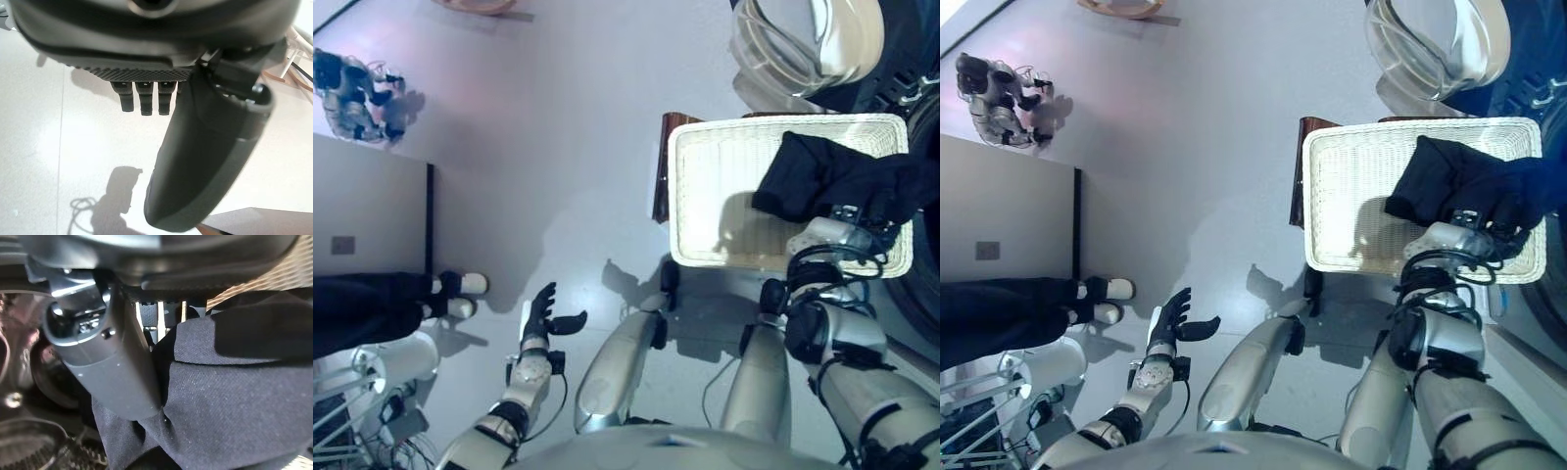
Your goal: Pick up the clothes and place them into the washing machine
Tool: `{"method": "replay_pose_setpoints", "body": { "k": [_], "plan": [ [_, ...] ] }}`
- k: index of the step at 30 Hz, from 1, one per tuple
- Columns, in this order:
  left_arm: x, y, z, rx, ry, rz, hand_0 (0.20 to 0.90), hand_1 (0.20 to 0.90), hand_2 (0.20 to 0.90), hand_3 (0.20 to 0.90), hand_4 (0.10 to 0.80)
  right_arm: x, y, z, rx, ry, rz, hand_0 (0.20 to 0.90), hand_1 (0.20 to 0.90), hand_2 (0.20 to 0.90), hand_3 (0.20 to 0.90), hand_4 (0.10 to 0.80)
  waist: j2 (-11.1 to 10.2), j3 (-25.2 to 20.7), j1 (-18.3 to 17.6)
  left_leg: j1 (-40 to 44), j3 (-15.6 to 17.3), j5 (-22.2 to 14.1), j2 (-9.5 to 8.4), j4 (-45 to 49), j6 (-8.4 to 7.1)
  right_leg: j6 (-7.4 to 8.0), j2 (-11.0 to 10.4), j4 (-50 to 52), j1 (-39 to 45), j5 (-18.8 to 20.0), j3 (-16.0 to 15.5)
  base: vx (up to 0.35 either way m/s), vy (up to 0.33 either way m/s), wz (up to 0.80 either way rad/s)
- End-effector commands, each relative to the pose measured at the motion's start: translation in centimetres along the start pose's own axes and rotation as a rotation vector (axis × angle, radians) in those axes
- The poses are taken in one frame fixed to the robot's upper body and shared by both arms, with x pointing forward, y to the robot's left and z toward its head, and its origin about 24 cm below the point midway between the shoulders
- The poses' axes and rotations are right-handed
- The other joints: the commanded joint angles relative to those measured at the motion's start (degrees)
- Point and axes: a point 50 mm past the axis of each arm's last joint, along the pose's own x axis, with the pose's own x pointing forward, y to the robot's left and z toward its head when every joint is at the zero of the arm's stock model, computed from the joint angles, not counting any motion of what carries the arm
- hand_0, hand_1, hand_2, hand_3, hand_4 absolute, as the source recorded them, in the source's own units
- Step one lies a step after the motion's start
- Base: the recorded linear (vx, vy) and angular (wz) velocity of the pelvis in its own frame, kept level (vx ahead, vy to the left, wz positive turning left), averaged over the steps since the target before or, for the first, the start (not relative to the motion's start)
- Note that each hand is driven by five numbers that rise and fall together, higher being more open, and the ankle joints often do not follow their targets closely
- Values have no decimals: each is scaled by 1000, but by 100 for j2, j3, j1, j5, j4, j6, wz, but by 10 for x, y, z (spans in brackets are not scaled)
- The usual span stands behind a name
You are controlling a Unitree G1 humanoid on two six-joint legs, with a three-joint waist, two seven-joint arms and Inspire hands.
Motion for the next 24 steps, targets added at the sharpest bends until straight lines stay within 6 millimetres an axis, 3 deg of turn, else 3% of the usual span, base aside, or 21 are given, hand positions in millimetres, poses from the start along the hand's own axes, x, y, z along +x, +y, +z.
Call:
{"method": "replay_pose_setpoints", "body": {
  "k": [1,2,3,4,5,6,7,8,13,14,20,24],
  "plan": [
    [-8,16,-16,41,9,27,900,900,900,900,800,-9,98,106,175,-361,270,300,300,300,300,400,283,-477,82,-374,-118,-125,-473,-88,-31,-305,156,-95,124,-160,169,62,52,2],
    [-9,17,-17,43,9,24,900,900,900,900,800,-14,113,124,205,-407,299,300,300,300,300,400,338,-511,106,-381,-104,-122,-486,-93,-33,-304,149,-77,97,-165,189,-12,32,0],
    [-9,15,-16,39,6,20,900,900,900,900,800,-15,115,126,204,-413,300,300,300,300,300,400,379,-508,127,-417,-94,-72,-468,-98,-30,-305,169,-81,56,-105,196,0,0,0],
    [-9,15,-16,40,2,17,900,900,900,900,800,-21,127,142,208,-461,336,300,300,300,300,400,411,-522,129,-421,-82,-82,-485,-97,-35,-304,161,-49,20,-126,222,17,21,-8],
    [-11,20,-17,37,-2,22,900,900,900,900,800,-34,148,171,228,-545,401,300,300,300,300,400,437,-561,156,-413,-80,-119,-513,-96,-50,-305,137,13,-32,-187,266,51,21,-9],
    [-11,20,-18,32,-2,20,900,900,900,900,800,-42,159,183,238,-572,445,300,300,300,300,400,463,-571,166,-435,-67,-108,-511,-104,-58,-306,140,33,-82,-185,308,43,32,-4],
    [-12,21,-19,31,-2,17,900,900,900,900,800,-49,169,192,231,-598,487,347,347,347,347,431,475,-572,171,-449,-42,-95,-506,-113,-71,-306,147,58,-131,-183,339,0,0,0],
    [-12,20,-18,22,-5,14,900,900,900,900,800,-52,174,192,227,-596,508,900,900,900,900,800,497,-556,167,-470,-15,-83,-498,-114,-82,-307,173,90,-182,-175,373,10,7,-6],
    [-12,20,-21,-4,19,18,900,900,900,900,800,-51,176,162,134,-511,579,900,900,900,900,800,484,-512,93,-466,92,-90,-461,-142,-68,-312,247,132,-265,-160,471,24,6,-12],
    [-13,19,-23,-13,35,17,900,900,900,900,800,-40,166,146,84,-459,540,900,900,900,900,800,487,-518,65,-458,114,-104,-460,-134,-52,-318,265,111,-244,-164,492,3,17,-16],
    [-12,11,-22,-33,47,-19,900,900,900,900,800,-15,133,92,-59,-276,469,900,900,900,900,800,435,-467,24,-421,134,-134,-428,-94,-41,-334,309,96,-168,-161,455,10,3,-3],
    [-11,9,-22,-28,60,-31,900,900,900,900,800,-11,103,44,-131,-123,447,900,900,900,900,800,361,-385,-15,-394,141,-141,-398,-84,-35,-350,348,89,-126,-132,434,-16,-2,-1]
  ]
}}
